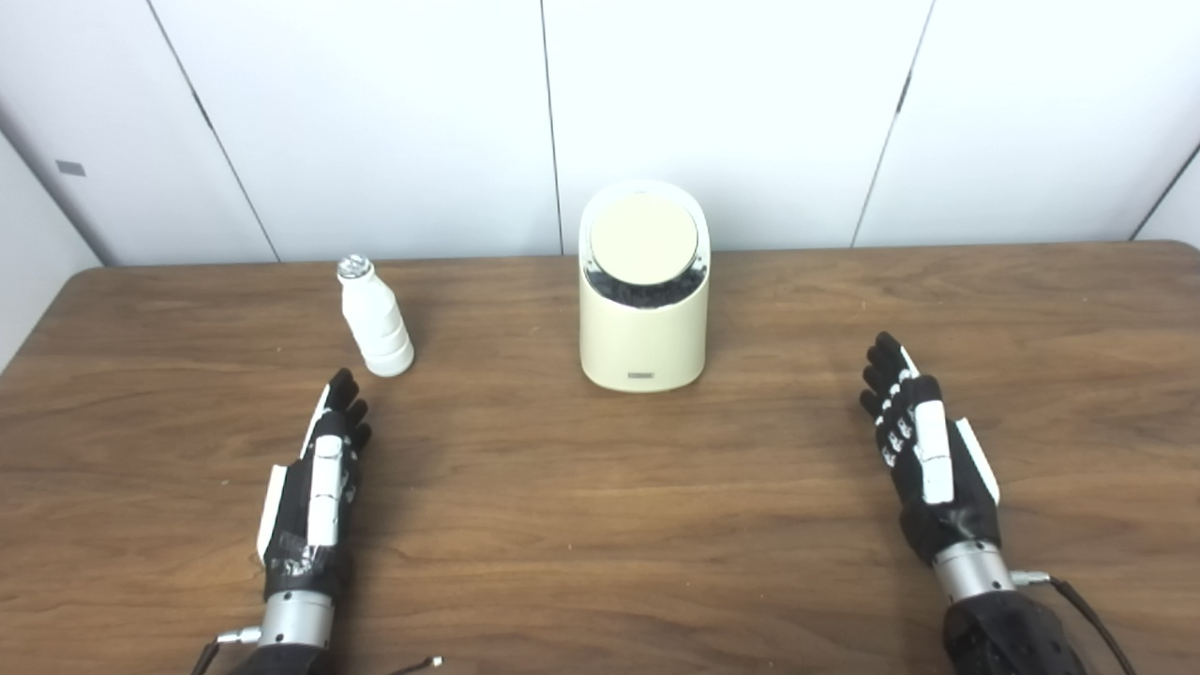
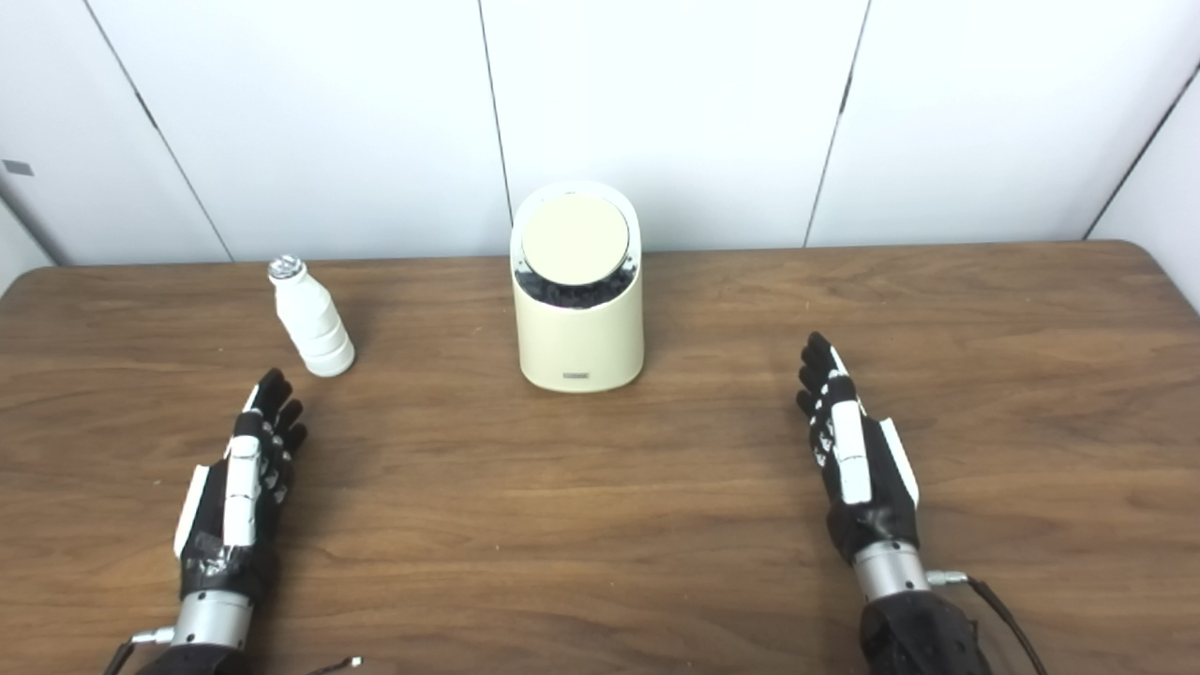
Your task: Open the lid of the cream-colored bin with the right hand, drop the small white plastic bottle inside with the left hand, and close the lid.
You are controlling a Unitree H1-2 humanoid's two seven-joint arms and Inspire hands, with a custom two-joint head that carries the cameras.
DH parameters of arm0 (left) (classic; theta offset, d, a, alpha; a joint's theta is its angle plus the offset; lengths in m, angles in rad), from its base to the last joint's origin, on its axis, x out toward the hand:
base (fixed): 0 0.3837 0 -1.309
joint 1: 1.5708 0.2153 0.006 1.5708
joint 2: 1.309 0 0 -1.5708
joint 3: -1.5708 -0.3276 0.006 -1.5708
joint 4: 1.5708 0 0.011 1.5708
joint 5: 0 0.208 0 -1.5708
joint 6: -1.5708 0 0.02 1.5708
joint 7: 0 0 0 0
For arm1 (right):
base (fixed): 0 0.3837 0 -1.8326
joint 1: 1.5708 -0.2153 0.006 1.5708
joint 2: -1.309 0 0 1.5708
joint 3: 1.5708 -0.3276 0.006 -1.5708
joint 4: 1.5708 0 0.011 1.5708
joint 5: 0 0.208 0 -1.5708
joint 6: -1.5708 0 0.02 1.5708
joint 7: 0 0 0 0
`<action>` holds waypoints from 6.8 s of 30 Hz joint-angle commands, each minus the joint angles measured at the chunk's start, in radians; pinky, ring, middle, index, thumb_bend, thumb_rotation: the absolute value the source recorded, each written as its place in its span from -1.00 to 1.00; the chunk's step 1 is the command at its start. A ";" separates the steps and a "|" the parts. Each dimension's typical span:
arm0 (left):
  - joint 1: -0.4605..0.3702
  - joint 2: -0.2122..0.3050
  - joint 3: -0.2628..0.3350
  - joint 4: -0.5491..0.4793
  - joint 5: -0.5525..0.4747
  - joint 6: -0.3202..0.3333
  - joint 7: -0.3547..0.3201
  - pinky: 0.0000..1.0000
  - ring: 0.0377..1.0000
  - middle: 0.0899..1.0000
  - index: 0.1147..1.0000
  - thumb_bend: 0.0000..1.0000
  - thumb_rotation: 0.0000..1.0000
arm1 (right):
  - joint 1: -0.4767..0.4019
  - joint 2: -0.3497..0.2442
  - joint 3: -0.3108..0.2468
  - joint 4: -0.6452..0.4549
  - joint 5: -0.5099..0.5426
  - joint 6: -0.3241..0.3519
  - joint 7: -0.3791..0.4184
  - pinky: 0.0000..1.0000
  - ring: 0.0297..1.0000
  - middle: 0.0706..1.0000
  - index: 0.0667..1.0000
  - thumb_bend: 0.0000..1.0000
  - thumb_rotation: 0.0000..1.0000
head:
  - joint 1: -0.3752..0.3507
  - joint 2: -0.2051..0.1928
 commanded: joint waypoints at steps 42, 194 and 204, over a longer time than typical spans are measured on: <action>-0.010 -0.020 -0.030 0.046 0.014 -0.054 -0.007 1.00 0.98 0.99 1.00 -0.04 0.66 | -0.249 -0.054 0.046 -0.109 -0.112 0.170 -0.035 0.99 0.97 0.90 0.86 0.66 0.03 | -0.003 -0.078; -0.003 -0.088 -0.047 0.049 0.014 -0.079 0.007 0.89 0.92 0.94 0.93 0.02 0.63 | -0.749 -0.118 0.336 0.282 -0.619 0.249 0.026 0.55 0.72 0.77 0.76 0.71 0.05 | 0.005 -0.049; -0.005 -0.087 -0.048 0.051 0.009 -0.077 0.003 0.89 0.93 0.95 0.94 0.02 0.60 | -0.773 -0.107 0.323 0.280 -0.613 0.258 0.030 0.50 0.73 0.79 0.76 0.68 0.05 | 0.006 -0.049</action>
